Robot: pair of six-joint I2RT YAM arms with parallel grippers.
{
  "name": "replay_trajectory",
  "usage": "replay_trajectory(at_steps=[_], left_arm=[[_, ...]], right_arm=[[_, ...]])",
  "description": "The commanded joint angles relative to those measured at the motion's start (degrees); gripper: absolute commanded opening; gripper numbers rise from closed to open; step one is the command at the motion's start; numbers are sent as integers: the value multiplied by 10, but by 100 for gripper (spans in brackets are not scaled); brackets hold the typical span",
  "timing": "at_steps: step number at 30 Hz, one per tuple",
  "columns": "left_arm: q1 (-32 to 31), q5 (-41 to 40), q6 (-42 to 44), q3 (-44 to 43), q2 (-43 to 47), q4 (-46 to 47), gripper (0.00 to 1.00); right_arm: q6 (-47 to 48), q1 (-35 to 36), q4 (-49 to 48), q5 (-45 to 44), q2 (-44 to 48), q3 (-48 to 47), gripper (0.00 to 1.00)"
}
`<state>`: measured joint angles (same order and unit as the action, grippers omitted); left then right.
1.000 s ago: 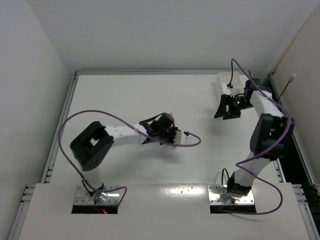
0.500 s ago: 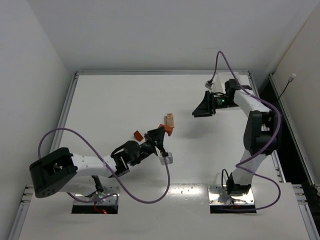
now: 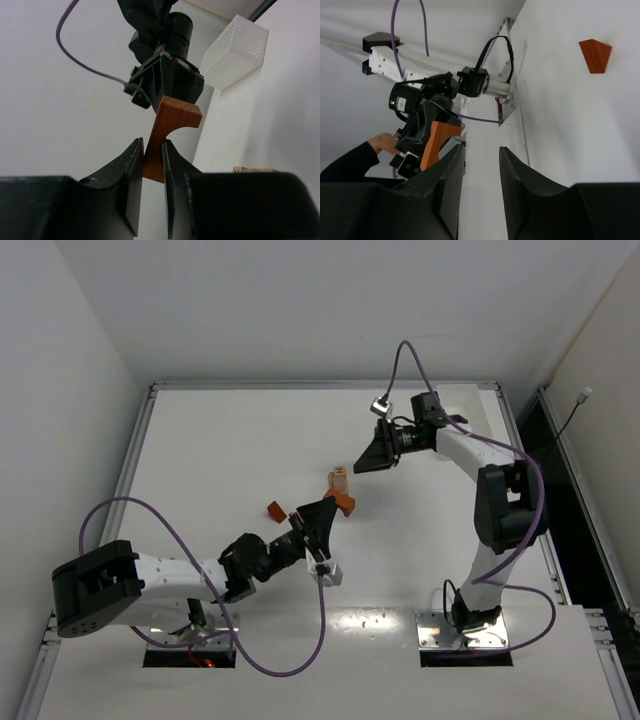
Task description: Build the wood block tower
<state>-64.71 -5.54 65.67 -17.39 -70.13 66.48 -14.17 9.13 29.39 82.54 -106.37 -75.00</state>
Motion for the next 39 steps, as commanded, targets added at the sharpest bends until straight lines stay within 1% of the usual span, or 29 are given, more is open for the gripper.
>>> replay_trajectory(at_steps=[1, 6, 8, 14, 16, 17, 18, 19, 20, 21, 22, 23, 24, 25, 26, 27, 28, 29, 30, 33, 34, 35, 36, 37, 38, 39], left_arm=[[-8, 28, 6, 9, 10, 52, 0], [-2, 33, 17, 31, 16, 65, 0], [-2, 33, 17, 31, 16, 65, 0], [-2, 39, 17, 42, 21, 65, 0], [-2, 39, 22, 42, 21, 65, 0], [-2, 39, 22, 42, 21, 59, 0], [-2, 39, 22, 42, 21, 59, 0], [-2, 39, 22, 42, 21, 59, 0], [3, 33, 22, 42, 26, 46, 0], [3, 33, 22, 42, 32, 38, 0], [9, 33, 15, 42, 37, 25, 0], [9, 33, 9, 42, 46, -2, 0], [9, 33, 3, 34, 52, -19, 0], [15, 39, -4, 28, 52, -34, 0], [15, 39, -4, 28, 59, -42, 0], [15, 39, -4, 28, 59, -49, 0], [20, 39, -11, 28, 59, -49, 0], [20, 39, -11, 28, 59, -54, 0], [20, 39, -17, 28, 59, -64, 0], [20, 39, -23, 15, 64, -79, 0], [20, 39, -23, 15, 64, -79, 0], [20, 39, -23, 15, 64, -79, 0], [20, 39, -23, 15, 64, -79, 0], [20, 39, -23, 15, 64, -79, 0], [20, 39, -23, 15, 64, -79, 0], [20, 39, -23, 15, 64, -74, 0]], right_arm=[[-33, 19, -60, 89, 41, 2, 31], [-90, 61, -99, 89, 86, 34, 32], [-102, 68, -115, 89, 98, 53, 32], [-119, 80, -121, 89, 113, 64, 32], [-131, 85, -129, 89, 119, 70, 36], [-141, 85, -156, 89, 119, 79, 40], [-159, 85, -181, 89, 119, 86, 49], [-200, 80, -207, 89, 119, 92, 52], [-208, 73, -242, 89, 119, 98, 57], [-237, 73, -268, 89, 132, 103, 65], [-268, 73, -308, 89, 138, 109, 66], [-310, 73, -424, 89, 144, 116, 66], [-357, 73, -489, 89, 144, 131, 66], [-449, 73, -554, 89, 150, 138, 66], [-495, 73, -677, 89, 150, 149, 66], [-542, 68, -746, 89, 142, 155, 66], [-636, 60, -815, 89, 142, 160, 66], [-662, 60, -868, 89, 133, 160, 66], [-669, 52, -901, 89, 128, 160, 66], [-669, 37, -908, 89, 101, 144, 65], [-669, 37, -908, 89, 93, 139, 61], [-687, 28, -908, 89, 86, 139, 61], [-687, 20, -887, 89, 85, 146, 60], [-675, 9, -862, 70, 85, 167, 58], [-637, 0, -709, 51, 92, 179, 58], [-567, -9, -575, 7, 103, 180, 57]])
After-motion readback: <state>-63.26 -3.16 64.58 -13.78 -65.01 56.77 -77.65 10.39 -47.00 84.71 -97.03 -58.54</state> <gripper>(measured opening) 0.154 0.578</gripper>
